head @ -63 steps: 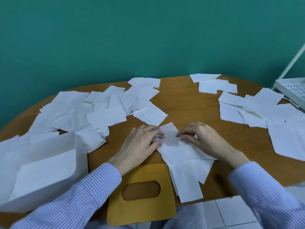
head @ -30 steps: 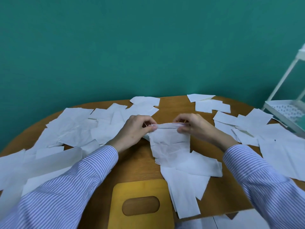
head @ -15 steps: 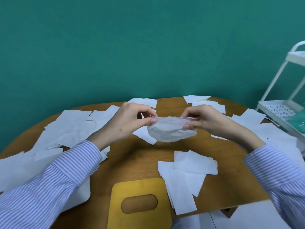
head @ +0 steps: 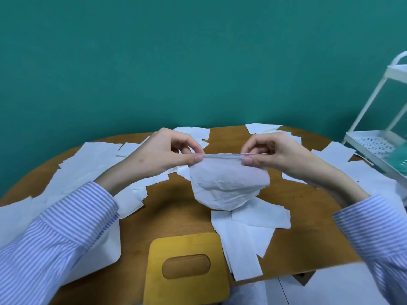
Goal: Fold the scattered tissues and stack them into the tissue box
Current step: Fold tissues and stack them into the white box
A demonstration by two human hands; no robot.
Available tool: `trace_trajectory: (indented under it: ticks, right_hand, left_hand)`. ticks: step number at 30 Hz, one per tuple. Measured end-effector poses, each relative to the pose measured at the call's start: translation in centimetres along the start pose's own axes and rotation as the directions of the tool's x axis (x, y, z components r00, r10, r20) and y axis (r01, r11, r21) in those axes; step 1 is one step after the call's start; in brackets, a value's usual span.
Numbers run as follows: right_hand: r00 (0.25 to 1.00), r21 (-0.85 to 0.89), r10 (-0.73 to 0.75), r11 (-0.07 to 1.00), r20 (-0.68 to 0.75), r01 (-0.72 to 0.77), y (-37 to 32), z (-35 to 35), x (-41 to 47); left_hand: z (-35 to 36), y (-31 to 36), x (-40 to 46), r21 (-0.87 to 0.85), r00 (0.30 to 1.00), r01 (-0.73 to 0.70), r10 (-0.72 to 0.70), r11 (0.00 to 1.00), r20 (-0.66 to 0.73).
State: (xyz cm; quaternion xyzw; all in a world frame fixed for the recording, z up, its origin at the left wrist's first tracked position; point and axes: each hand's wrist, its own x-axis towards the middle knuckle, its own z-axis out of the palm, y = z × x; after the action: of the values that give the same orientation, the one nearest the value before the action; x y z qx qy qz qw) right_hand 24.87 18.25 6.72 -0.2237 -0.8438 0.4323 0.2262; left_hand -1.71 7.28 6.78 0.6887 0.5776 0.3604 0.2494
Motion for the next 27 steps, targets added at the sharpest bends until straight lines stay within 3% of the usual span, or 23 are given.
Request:
trace_trajectory:
  ticks: [5, 11, 19, 27]
  right_hand:
    - [0.992, -0.185, 0.107, 0.976, -0.064, -0.117, 4.5, 1.6, 1.7]
    - [0.962, -0.242, 0.182, 0.943, -0.205, -0.230, 8.7, 3.3, 3.8]
    - [0.957, -0.225, 0.230, 0.937, -0.178, -0.267, 11.7, 4.5, 4.7]
    - [0.979, -0.182, 0.178, 0.964, -0.095, -0.193, 11.1, 5.6, 3.7]
  left_hand:
    - [2.0, -3.5, 1.8, 0.112, 0.997, 0.069, -0.072, 0.991, 0.026]
    - [4.8, -8.6, 4.0, 0.183, 0.990, 0.125, -0.112, 0.975, -0.085]
    - [6.5, -11.5, 4.9, 0.185, 0.986, 0.137, -0.116, 0.973, -0.120]
    - [5.9, -11.3, 4.2, 0.341, 0.989, 0.140, -0.150, 0.930, 0.002]
